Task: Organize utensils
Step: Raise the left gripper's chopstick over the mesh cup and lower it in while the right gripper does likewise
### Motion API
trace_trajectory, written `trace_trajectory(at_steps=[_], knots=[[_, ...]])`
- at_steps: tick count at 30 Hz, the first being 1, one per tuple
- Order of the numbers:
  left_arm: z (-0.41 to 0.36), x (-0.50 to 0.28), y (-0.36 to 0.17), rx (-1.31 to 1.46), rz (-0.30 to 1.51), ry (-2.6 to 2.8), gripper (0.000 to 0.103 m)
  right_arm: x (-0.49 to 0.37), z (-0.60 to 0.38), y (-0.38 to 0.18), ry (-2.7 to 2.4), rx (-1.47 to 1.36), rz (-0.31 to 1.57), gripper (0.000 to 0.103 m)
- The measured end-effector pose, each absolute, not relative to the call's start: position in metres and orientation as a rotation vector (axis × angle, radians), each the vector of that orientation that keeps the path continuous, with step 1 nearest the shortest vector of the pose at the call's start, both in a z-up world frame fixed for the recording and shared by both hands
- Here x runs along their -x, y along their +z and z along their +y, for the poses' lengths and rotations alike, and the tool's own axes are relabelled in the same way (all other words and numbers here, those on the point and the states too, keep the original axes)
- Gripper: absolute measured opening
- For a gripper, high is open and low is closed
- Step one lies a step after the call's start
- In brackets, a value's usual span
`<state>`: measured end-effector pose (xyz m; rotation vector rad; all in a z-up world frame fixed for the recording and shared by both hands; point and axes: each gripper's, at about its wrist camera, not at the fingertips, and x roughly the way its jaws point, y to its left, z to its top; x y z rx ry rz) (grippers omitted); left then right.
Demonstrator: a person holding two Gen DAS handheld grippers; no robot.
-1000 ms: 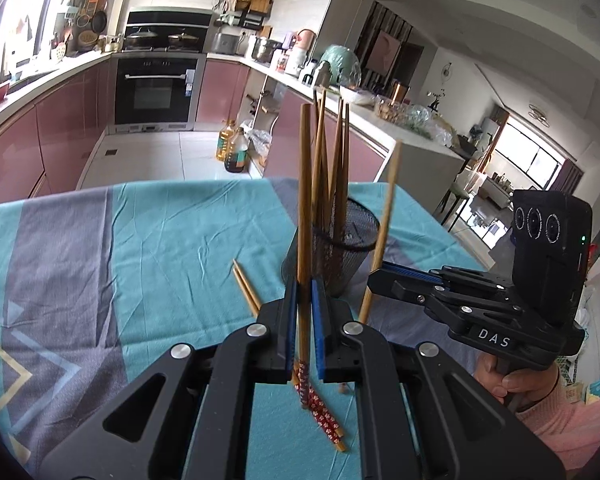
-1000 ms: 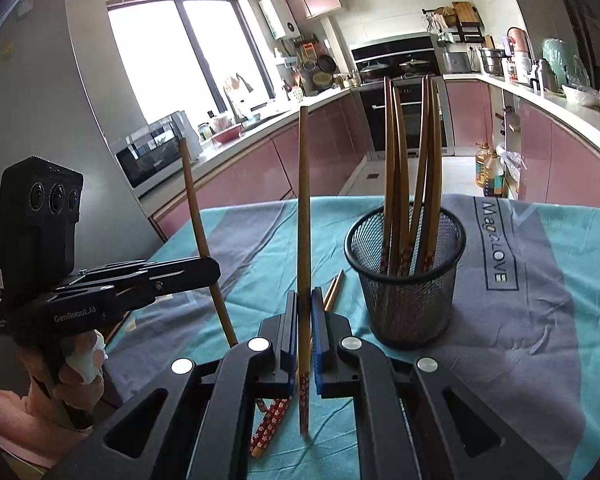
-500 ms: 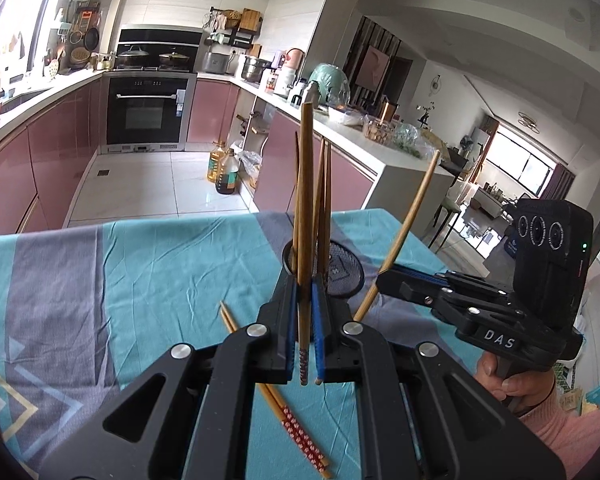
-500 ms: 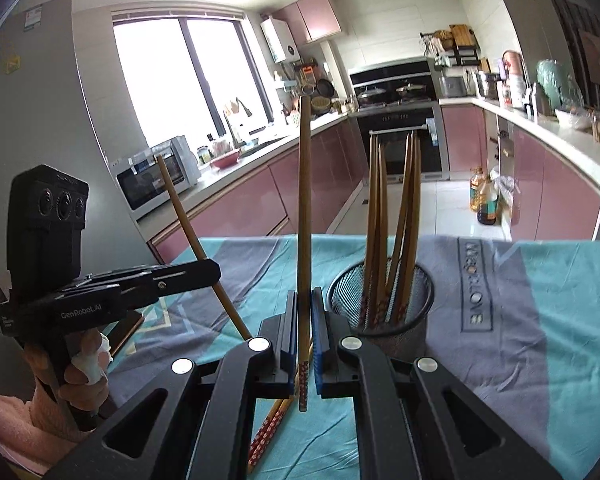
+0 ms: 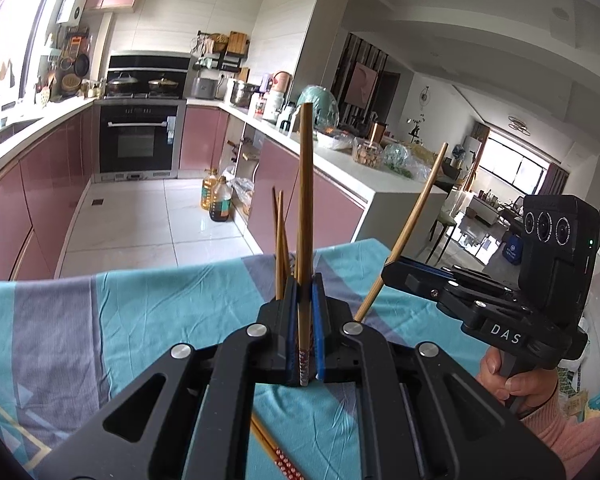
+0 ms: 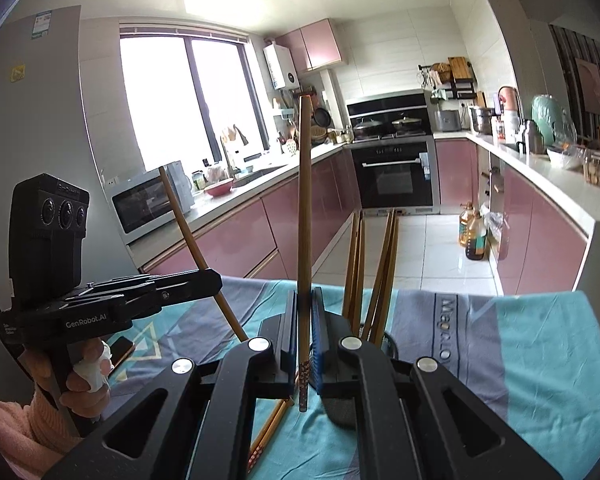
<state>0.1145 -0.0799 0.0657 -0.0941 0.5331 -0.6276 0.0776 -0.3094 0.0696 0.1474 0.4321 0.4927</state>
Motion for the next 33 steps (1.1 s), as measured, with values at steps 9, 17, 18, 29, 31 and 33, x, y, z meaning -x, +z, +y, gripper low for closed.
trace_trajectory(at_steps=[9,17,18,29,31,33], knots=[[-0.093,-0.122,0.083,0.085,0.493,-0.632,0.008,-0.087,-0.311,0.082,0.477,-0.131,0.394,0.006],[-0.108,-0.126,0.083,0.039,0.493,-0.622,0.008,-0.100,-0.308,0.077,0.442,-0.108,0.405,0.006],[-0.111,-0.126,0.082,0.030,0.497,-0.618,0.008,-0.102,-0.308,0.076,0.440,-0.109,0.411,0.006],[-0.128,-0.130,0.056,-0.046,0.577,-0.596,0.008,-0.117,-0.307,0.053,0.420,-0.104,0.495,0.006],[-0.130,-0.128,0.052,-0.061,0.595,-0.600,0.008,-0.120,-0.307,0.050,0.420,-0.106,0.511,0.006],[-0.134,-0.130,0.049,-0.072,0.610,-0.605,0.008,-0.121,-0.307,0.047,0.421,-0.107,0.524,0.006]])
